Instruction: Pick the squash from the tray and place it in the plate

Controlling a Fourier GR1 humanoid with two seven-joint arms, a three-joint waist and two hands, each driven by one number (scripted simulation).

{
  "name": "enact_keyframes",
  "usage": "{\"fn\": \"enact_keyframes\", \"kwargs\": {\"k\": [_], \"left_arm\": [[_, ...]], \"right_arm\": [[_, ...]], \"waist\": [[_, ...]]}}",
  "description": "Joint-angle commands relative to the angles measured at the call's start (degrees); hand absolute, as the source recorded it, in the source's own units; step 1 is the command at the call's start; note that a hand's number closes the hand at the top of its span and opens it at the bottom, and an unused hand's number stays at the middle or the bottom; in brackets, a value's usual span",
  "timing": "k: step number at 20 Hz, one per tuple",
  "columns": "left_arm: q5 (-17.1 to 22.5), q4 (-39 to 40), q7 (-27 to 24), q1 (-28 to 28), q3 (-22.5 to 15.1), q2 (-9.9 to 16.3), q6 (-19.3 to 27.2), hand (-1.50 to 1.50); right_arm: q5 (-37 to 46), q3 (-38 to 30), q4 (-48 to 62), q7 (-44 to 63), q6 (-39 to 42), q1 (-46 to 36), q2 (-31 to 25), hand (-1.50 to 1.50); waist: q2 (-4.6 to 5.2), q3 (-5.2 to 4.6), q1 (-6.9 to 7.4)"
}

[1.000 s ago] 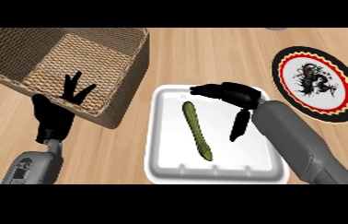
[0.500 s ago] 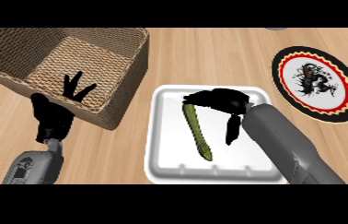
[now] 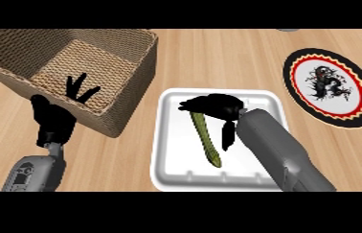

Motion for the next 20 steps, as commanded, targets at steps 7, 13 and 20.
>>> {"fn": "enact_keyframes", "kwargs": {"k": [7, 13, 20], "left_arm": [[-2.8, -1.0, 0.9, -0.3, -0.5, -2.9, 1.0, 0.0], [-2.1, -0.3, 1.1, -0.9, 1.2, -2.2, -0.1, 0.0], [-3.0, -1.0, 0.5, -0.1, 1.0, -3.0, -0.4, 0.0]], "right_arm": [[8.5, -0.4, 1.8, -0.5, -1.8, 1.6, 2.7, -1.5], [11.9, 2.4, 1.5, -8.3, -0.2, 2.3, 2.1, 1.5], [13.3, -0.3, 2.0, -6.2, -2.9, 5.0, 6.2, 1.5]], "waist": [[-0.05, 0.03, -0.31], [0.02, 0.03, -0.25], [-0.02, 0.04, -0.1]]}}
